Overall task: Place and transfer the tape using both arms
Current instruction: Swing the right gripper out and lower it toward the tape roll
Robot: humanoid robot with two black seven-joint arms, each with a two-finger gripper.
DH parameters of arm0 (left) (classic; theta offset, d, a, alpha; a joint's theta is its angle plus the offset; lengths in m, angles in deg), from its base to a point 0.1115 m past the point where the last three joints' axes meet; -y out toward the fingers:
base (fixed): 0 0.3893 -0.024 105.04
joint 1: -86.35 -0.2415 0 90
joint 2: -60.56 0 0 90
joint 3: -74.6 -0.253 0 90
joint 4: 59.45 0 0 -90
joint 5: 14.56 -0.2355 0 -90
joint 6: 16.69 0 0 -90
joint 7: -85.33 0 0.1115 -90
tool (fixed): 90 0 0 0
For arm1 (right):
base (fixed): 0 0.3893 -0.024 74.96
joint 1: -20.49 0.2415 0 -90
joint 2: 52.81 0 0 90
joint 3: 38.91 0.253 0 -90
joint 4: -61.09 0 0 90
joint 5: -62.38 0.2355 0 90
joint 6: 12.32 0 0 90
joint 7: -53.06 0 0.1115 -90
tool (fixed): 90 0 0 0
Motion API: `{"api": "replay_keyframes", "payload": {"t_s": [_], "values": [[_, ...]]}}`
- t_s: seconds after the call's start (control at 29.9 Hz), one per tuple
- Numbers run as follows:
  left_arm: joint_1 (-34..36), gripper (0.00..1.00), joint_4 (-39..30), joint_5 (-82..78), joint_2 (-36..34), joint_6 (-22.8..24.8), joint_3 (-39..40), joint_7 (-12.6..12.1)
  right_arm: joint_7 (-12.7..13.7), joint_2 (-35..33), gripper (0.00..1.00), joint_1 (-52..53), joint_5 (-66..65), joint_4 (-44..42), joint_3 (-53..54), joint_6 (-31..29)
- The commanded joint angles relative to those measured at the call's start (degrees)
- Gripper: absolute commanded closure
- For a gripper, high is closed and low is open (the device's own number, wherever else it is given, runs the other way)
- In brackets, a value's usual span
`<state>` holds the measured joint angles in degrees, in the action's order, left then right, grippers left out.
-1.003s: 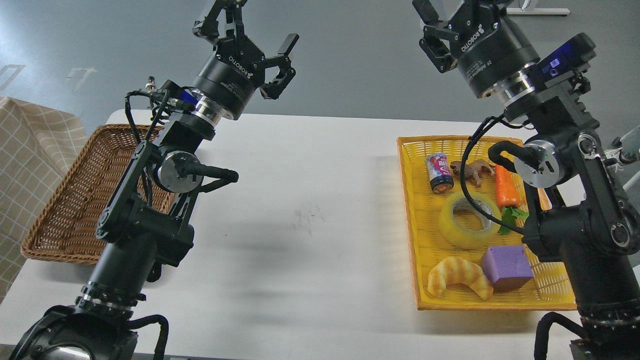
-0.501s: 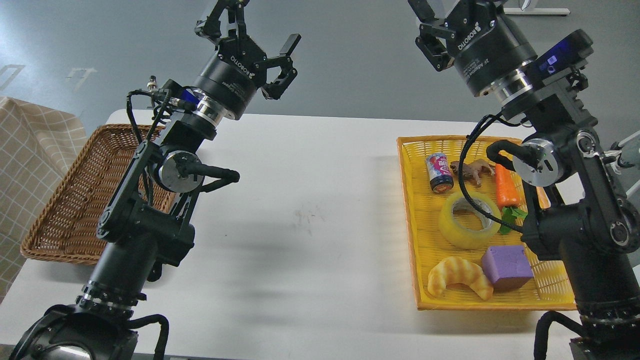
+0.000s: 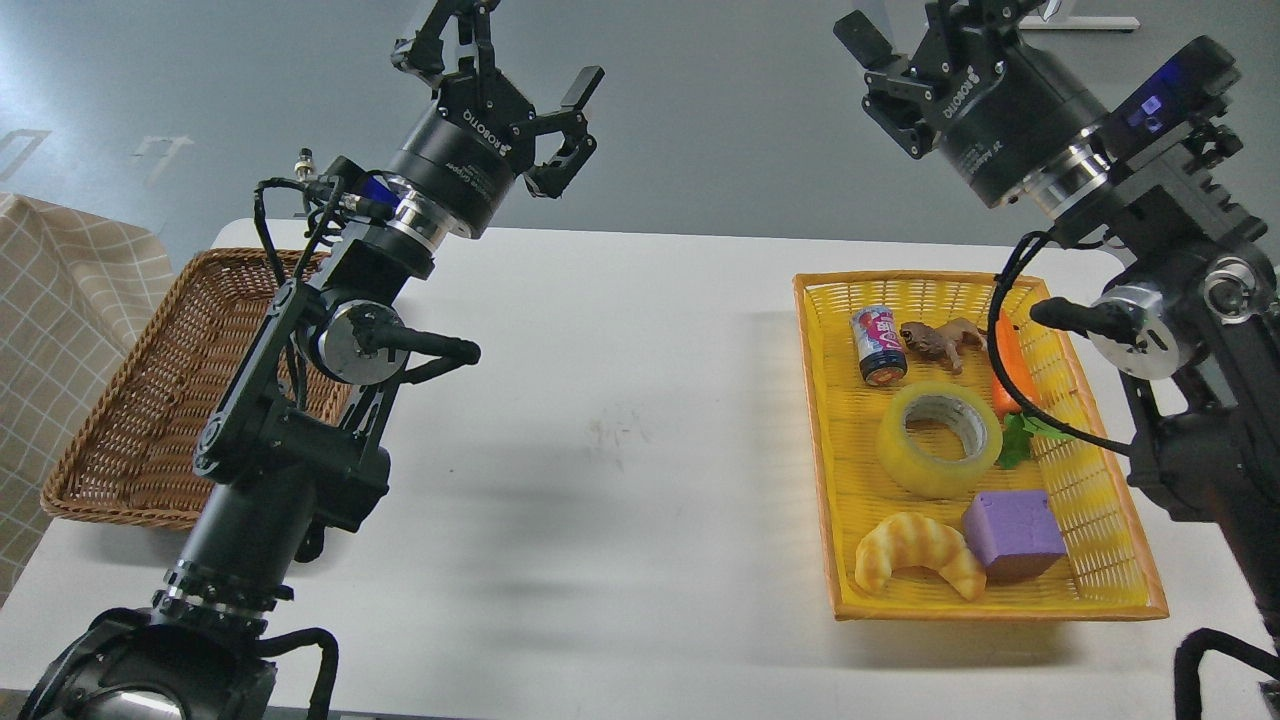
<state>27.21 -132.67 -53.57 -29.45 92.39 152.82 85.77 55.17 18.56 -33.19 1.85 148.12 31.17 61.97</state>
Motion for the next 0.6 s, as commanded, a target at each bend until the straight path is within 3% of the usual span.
{"api": "replay_keyframes", "payload": {"t_s": [0.0, 0.23, 0.57], "values": [[-0.10, 0.02, 0.01, -0.01, 0.00, -0.09, 0.00, 0.00, 0.08, -9.65, 0.02, -0.02, -0.90, 2.70, -3.28, -0.72], [-0.37, 0.02, 0.01, -0.01, 0.00, -0.01, 0.00, 0.00, 0.61, -23.53, 0.02, -1.24, -12.12, 2.70, -9.16, -3.10], [-0.63, 0.02, 0.01, -0.01, 0.00, 0.08, 0.00, 0.09, 0.79, -28.12, 0.04, -3.52, -30.15, 3.50, -19.53, -5.02]]}}
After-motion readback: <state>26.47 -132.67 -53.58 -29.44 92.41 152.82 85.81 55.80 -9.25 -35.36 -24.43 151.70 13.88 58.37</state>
